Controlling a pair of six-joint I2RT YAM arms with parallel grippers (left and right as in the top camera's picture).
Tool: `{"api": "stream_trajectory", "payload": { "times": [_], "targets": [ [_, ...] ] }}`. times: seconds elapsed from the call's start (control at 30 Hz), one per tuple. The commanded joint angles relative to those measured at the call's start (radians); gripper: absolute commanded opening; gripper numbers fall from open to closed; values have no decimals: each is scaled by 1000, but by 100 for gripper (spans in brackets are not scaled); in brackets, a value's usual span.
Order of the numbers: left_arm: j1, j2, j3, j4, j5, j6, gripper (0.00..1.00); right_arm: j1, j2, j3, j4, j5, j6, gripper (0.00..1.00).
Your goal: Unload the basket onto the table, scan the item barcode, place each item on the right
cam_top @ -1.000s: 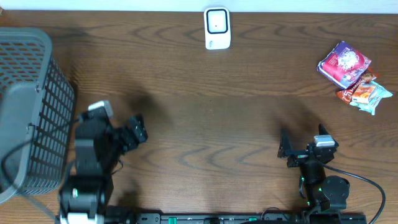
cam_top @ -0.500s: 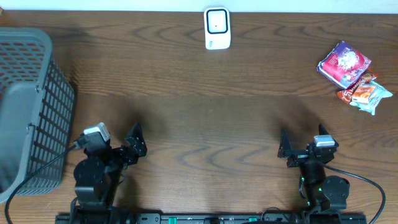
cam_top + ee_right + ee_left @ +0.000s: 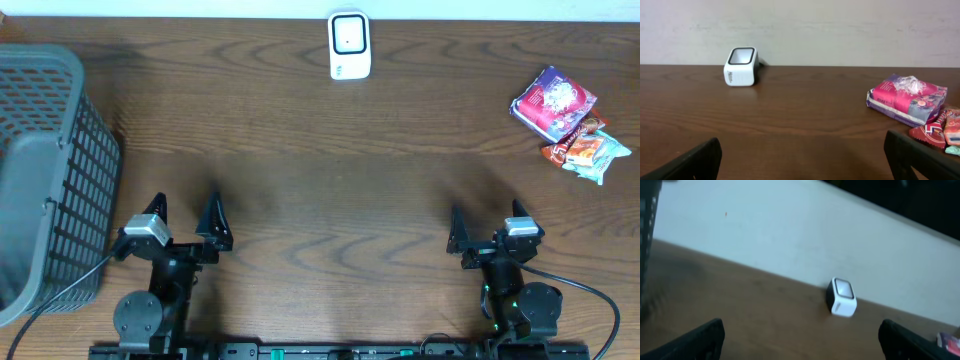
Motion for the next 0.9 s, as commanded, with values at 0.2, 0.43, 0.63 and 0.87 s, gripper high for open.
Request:
{"api": "stream_trajectory", "payload": {
  "times": [0.2,0.43,0.63,0.87],
  "targets": [
    [1,-61,-120,196,-12,32,98,5,-6,-2,-4,5,-11,99],
    [1,-61,-143,251,-63,45,98,5,-6,-2,-5,5,-11,99],
    [1,-61,-174,325,-64,105,98,5,-6,-2,-5,5,-11,99],
    [3,-62,-200,364,-64,156,98,5,-6,-2,-4,5,-11,99]
  ]
}}
